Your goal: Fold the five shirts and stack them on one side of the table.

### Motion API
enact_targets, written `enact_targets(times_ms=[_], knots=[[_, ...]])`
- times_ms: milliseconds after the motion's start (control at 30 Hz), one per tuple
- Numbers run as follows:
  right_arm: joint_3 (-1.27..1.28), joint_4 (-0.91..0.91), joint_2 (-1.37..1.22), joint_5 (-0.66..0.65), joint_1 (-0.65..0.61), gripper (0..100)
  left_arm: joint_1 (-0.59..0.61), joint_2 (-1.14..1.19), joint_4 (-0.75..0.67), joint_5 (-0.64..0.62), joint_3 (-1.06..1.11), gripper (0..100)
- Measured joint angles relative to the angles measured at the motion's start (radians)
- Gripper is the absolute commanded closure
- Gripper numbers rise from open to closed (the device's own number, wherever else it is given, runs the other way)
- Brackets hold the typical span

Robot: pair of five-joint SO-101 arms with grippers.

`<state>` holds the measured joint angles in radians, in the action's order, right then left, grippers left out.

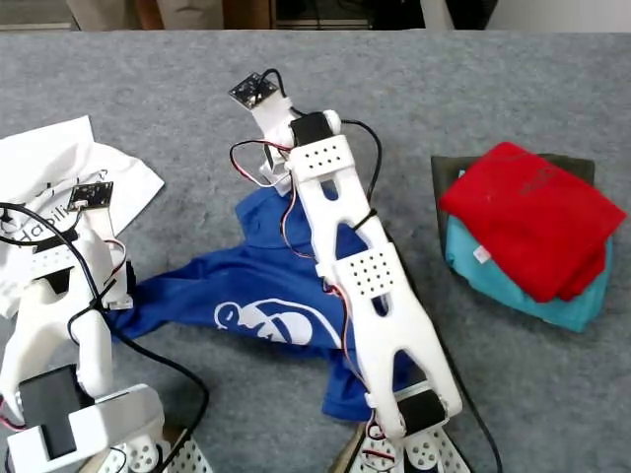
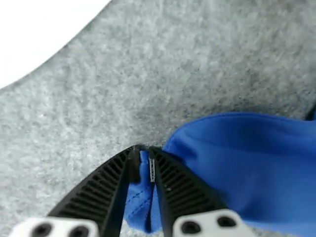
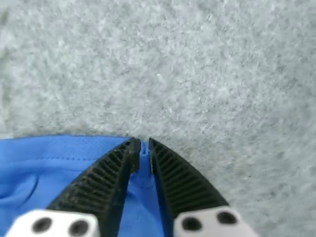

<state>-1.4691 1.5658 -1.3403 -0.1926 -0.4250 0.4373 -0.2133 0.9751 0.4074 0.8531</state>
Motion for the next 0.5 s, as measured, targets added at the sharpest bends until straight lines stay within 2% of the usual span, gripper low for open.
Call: enact_targets(times_ms=[133,367,500], knots=[[0.000,-0.006,0.000,0.063,0.000,99.5,0.000,0.000,0.000,-0.003,0.000,98],[-0.101,0.071,-0.003,0.074,0.009,99.5,0.000,0.000,-0.041,-0.101,0.000,98],[-0.138,0.115,0.057,0.074,0.040,99.5,0.000,-0.034,0.018,-0.120,-0.046,98]])
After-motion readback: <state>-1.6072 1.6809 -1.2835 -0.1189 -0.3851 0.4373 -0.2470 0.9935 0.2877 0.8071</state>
